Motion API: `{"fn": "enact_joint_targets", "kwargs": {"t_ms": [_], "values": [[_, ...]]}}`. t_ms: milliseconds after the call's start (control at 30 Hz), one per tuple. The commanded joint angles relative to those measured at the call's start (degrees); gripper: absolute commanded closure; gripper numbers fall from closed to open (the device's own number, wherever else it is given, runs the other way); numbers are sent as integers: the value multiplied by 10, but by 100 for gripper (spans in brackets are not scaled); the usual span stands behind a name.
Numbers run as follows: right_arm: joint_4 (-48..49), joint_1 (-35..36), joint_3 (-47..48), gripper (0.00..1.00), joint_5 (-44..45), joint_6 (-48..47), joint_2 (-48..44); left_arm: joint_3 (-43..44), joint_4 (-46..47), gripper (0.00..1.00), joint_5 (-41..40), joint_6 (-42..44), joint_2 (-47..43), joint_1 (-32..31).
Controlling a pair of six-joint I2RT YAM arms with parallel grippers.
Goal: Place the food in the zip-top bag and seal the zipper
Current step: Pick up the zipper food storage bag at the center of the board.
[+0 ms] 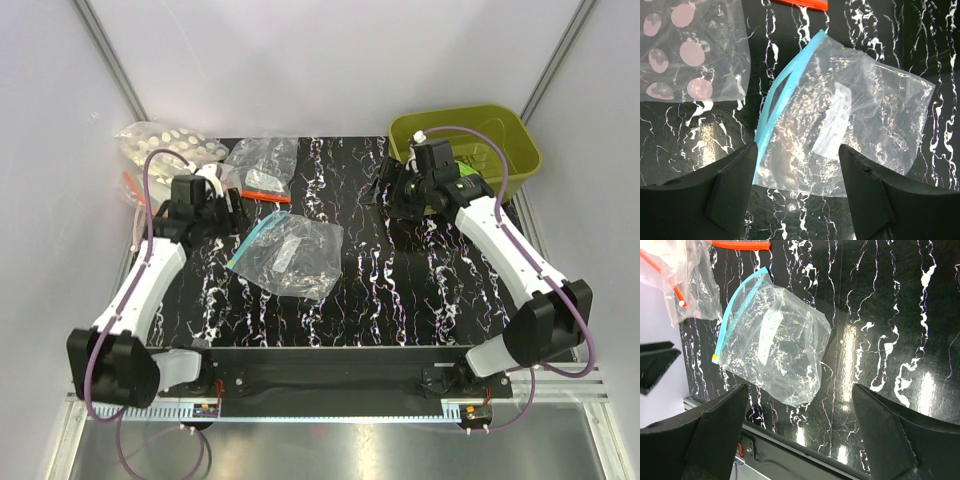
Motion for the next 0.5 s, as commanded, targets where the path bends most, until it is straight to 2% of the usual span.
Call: {"fn": "enact_joint_targets", "kwargs": {"t_ms": [0, 267, 467], "values": [[19, 5, -2, 8, 8, -1, -31, 56, -12, 30, 97, 35, 39, 34], [7, 5, -20, 8, 18, -14, -58, 124, -28, 34, 207, 23, 171, 44], [2, 5, -23, 7, 25, -19, -70, 145, -40, 33, 193, 26, 236, 44]]}}
